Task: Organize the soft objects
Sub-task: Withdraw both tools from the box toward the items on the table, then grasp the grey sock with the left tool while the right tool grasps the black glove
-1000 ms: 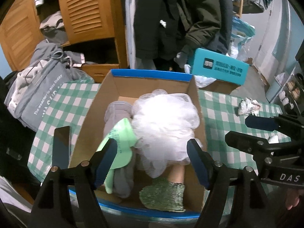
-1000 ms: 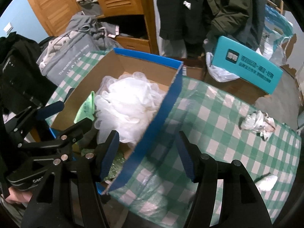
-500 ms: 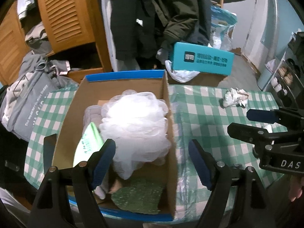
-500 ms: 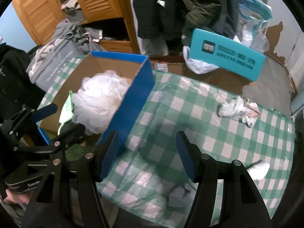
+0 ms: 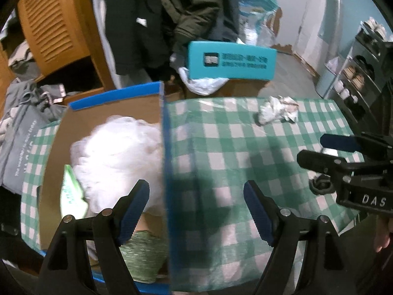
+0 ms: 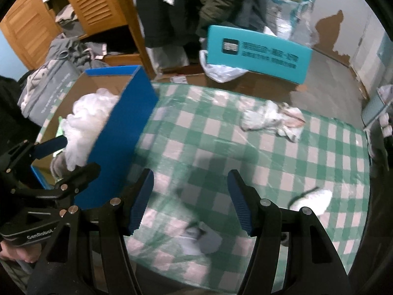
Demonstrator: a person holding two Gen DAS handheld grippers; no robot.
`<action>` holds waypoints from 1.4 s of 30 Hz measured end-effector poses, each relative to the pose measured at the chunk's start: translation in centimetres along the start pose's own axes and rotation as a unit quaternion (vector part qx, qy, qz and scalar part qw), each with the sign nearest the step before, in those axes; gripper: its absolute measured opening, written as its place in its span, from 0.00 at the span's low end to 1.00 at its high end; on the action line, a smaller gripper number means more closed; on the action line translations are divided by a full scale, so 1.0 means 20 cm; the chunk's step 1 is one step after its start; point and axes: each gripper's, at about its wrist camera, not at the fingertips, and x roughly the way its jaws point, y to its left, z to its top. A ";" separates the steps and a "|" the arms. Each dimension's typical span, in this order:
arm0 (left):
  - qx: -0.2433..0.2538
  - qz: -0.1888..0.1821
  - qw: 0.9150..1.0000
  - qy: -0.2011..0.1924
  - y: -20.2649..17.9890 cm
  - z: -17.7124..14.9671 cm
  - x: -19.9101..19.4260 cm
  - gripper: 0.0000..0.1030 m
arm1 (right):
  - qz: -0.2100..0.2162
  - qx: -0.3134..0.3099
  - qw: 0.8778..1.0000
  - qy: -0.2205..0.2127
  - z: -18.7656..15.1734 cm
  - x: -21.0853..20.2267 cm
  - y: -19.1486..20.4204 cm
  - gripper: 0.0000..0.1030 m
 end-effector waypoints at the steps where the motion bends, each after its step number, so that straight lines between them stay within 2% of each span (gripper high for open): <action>1: 0.005 -0.003 1.000 0.004 -0.03 0.00 0.01 0.78 | -0.003 0.005 1.000 0.001 -0.01 0.00 -0.03 0.61; 6: 0.038 -0.008 0.999 0.020 -0.18 -0.02 0.08 0.78 | -0.021 0.032 0.999 0.006 -0.07 -0.01 -0.18 0.61; 14: 0.067 -0.036 0.996 0.047 -0.35 -0.06 0.17 0.78 | -0.040 0.060 0.997 0.022 -0.17 0.02 -0.36 0.61; 27: 0.079 -0.074 0.988 0.109 -0.52 -0.16 0.35 0.79 | -0.074 0.102 0.990 0.070 -0.36 0.12 -0.64 0.61; 32: 0.089 -0.085 0.984 0.127 -0.58 -0.22 0.40 0.79 | -0.079 0.112 0.986 0.091 -0.42 0.17 -0.70 0.61; 36: 0.096 -0.096 0.980 0.145 -0.62 -0.25 0.43 0.84 | -0.081 0.115 0.985 0.097 -0.44 0.19 -0.73 0.61; 42: 0.118 -0.082 0.978 0.152 -0.68 -0.29 0.48 0.84 | -0.085 0.116 0.982 0.119 -0.47 0.27 -0.76 0.61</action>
